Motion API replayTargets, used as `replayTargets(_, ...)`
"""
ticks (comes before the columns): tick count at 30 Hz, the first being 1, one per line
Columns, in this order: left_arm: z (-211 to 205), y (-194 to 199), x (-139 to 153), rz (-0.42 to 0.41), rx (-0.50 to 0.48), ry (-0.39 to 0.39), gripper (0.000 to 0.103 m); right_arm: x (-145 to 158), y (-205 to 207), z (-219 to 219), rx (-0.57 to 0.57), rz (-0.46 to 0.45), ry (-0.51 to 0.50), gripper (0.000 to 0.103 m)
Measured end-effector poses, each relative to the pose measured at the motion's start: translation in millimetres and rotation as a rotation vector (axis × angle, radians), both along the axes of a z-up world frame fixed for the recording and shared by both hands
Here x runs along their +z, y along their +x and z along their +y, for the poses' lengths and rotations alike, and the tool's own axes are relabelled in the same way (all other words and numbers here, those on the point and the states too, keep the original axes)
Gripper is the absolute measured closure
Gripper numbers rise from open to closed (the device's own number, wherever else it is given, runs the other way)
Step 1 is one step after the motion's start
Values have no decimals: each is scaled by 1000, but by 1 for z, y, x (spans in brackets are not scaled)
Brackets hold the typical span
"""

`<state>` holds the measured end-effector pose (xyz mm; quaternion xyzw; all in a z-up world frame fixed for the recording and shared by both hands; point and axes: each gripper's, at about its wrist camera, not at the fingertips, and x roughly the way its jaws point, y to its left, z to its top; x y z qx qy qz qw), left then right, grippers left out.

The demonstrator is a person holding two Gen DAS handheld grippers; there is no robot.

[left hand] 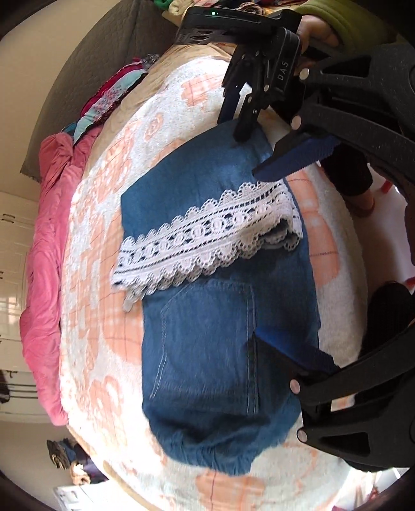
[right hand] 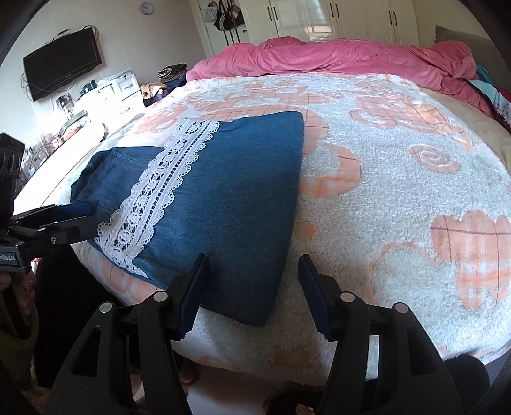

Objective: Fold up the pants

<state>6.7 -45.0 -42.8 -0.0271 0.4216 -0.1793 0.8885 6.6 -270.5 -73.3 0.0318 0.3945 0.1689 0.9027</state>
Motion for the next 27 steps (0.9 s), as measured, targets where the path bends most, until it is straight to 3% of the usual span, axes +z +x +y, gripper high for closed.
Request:
replayTargets(1, 2, 0, 2, -4, 3, -2, 14, 1, 0, -1, -10, 4, 11, 46)
replayTargets(2, 4, -1, 4, -8, 9, -3, 12, 3, 0, -2, -16, 6, 16, 21)
replayTargets(3, 7, -1, 5, -14, 16, -3, 10, 5, 0, -3, -30, 3, 20, 10)
replayTargets(4, 9, -2, 7, -18, 21, -2, 10, 8, -1, -4, -45, -7, 26, 8)
replayTargets(19, 65, -6, 23, -69, 171, -18, 10, 52, 19, 16, -28, -95, -18, 6)
replayTargets(27, 118, -5, 6, -16, 318, -85, 10, 90, 62, 87, 171, -128, -31, 6)
